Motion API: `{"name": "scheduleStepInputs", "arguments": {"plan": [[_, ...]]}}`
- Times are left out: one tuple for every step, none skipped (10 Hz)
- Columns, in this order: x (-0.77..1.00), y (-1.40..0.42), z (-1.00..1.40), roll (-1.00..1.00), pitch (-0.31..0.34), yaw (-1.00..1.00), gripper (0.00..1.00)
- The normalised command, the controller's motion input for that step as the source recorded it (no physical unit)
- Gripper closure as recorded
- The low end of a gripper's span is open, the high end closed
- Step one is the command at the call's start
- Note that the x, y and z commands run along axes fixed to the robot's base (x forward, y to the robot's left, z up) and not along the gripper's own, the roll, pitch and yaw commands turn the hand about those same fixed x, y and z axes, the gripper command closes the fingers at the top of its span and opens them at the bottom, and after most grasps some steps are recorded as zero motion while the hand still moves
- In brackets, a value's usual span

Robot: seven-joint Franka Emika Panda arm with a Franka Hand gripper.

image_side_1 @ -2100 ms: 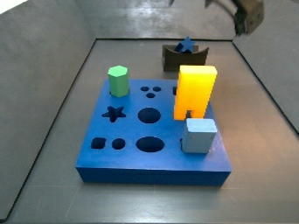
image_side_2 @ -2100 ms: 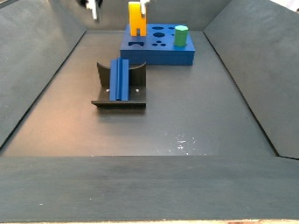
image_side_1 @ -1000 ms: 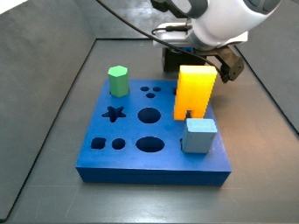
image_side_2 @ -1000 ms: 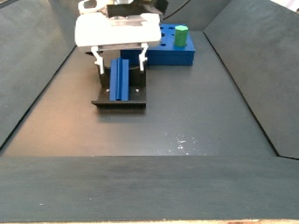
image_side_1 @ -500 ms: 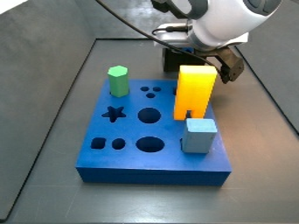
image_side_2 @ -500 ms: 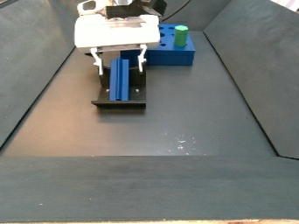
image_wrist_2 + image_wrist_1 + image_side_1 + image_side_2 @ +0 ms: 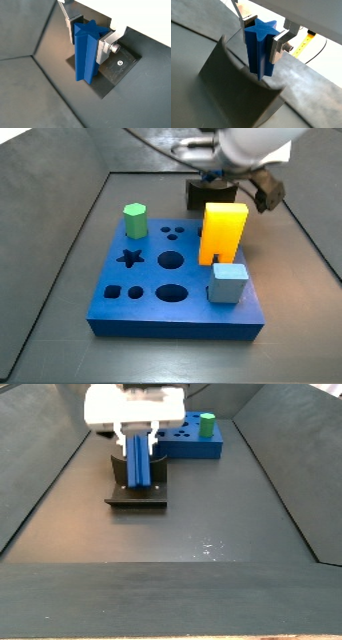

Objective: Pick up the star object. Move up. Place the star object on the fixture. Regrasp the star object. Move to above the board. Insert the star object.
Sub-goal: Move to above the board.

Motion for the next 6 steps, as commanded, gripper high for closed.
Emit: {"name": "scheduleStepInputs", "arguments": {"plan": [[-0.1,-0.09,1.0,0.05,-0.026,-0.25,1.0],[-0.09,-0.08,1.0,0.04,0.033,-0.24,1.0],[-0.09,-0.07,1.0,0.04,0.09,-0.2,1.0],[-0.09,-0.08,1.0,0.04,0.128,-0.16,1.0],[-0.09,-0.07,1.0,0.04,0.156,-0.12,1.0],[-0.08,-0.06,1.0,0.02,0.186,-0.05,1.0]]}}
